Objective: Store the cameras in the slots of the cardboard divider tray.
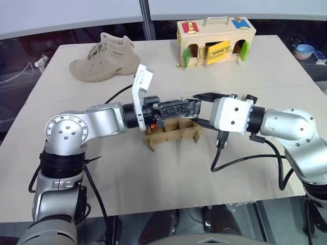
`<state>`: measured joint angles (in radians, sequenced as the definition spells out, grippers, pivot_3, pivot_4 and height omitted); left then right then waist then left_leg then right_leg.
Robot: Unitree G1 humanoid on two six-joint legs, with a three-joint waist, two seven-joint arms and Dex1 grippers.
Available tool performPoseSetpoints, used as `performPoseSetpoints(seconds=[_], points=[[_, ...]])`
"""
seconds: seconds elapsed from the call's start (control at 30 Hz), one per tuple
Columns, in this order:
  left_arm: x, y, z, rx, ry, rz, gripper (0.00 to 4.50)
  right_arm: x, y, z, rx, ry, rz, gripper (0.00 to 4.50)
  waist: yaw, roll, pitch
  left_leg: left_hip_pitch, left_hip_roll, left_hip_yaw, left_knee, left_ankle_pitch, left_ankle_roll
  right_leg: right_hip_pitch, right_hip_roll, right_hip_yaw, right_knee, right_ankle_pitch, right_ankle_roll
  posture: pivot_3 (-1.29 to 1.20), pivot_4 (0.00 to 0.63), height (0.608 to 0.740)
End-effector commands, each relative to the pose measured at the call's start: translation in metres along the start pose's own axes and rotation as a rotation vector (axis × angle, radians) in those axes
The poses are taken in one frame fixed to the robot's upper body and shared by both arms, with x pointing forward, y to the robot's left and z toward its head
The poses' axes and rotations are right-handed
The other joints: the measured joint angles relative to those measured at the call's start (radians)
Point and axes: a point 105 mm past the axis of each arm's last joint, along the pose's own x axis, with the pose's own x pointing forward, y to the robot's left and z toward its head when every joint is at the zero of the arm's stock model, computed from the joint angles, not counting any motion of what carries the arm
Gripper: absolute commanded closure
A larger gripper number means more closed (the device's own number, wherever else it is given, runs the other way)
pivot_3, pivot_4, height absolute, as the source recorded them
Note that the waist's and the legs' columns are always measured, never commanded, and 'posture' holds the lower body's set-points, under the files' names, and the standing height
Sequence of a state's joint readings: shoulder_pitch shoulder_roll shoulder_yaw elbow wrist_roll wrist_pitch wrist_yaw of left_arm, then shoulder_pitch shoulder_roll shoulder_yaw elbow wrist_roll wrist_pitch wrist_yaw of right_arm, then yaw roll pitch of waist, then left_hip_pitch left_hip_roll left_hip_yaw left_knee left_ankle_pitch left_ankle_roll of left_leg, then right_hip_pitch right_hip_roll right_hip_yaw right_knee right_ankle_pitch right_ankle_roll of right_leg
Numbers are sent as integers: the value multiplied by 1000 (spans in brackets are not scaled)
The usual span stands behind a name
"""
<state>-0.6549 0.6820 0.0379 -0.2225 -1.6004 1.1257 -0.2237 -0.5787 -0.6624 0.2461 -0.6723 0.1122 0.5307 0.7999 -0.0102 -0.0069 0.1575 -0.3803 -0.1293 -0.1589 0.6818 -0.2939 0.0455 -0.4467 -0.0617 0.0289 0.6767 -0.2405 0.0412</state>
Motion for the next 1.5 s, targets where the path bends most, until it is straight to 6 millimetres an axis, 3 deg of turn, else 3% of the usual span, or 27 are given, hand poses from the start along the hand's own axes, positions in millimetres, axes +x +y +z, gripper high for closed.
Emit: performPoseSetpoints(seconds=[0.03, 0.1, 0.17, 0.3, 0.5, 0.77, 0.87, 1.13, 1.5], points=[[-7, 0, 11, 59, -24, 12, 3735, -5, -3, 17, 9, -67, -21, 468, -1, 0, 0, 0, 0, 0, 0, 0, 0, 0, 0, 0, 0, 0, 0, 0, 150, 740], [-17, 13, 18, 159, -74, 81, 3735, -16, -5, 4, 103, -34, -83, 66, 0, -1, 0, 0, 0, 0, 0, 0, 0, 0, 0, 0, 0, 0, 0, 0, 150, 740], [-28, 22, 25, 269, -135, 103, 3735, -30, -9, -5, 223, -36, -172, 66, 3, -1, -1, 0, 0, 0, 0, 0, 0, 0, 0, 0, -1, 0, 0, 0, 150, 740], [-51, 53, 19, 410, 28, 149, 3735, -68, -3, -12, 394, -90, -174, 66, 11, -1, -1, -1, 0, 0, 0, 0, 0, 0, 0, 0, -1, 0, 0, 0, 150, 740], [-52, 78, 15, 557, 197, 101, 3735, -94, 9, -6, 464, -103, -104, 66, 26, -1, -1, 0, 0, 0, -1, 0, 0, 0, 0, 0, -1, 0, 0, 0, 150, 740], [-49, 86, 8, 567, 373, 7, 3735, -95, 13, -6, 453, -85, -140, 66, 20, -1, 0, -2, 0, 0, -1, 0, 0, 0, -1, -1, -1, 0, 0, 0, 150, 740], [-54, 85, -4, 555, 443, -28, 3735, -94, 16, -10, 448, -67, -155, 66, 18, -1, 0, -2, 0, 0, 0, 0, 1, 0, -1, -1, -1, 0, 0, 0, 150, 740], [-65, 105, -27, 621, 597, 47, 3735, -94, 18, -12, 451, -71, -189, 66, 16, -2, -1, -2, 0, -1, 1, 0, 1, 0, 0, -1, 0, 0, 0, 0, 150, 740], [-53, 105, -22, 699, 682, 19, 3735, -96, 19, -14, 449, -46, -210, 66, 17, -3, -1, -2, 0, 0, 1, 0, 1, 0, 0, -1, 0, 0, 0, 0, 150, 740]])
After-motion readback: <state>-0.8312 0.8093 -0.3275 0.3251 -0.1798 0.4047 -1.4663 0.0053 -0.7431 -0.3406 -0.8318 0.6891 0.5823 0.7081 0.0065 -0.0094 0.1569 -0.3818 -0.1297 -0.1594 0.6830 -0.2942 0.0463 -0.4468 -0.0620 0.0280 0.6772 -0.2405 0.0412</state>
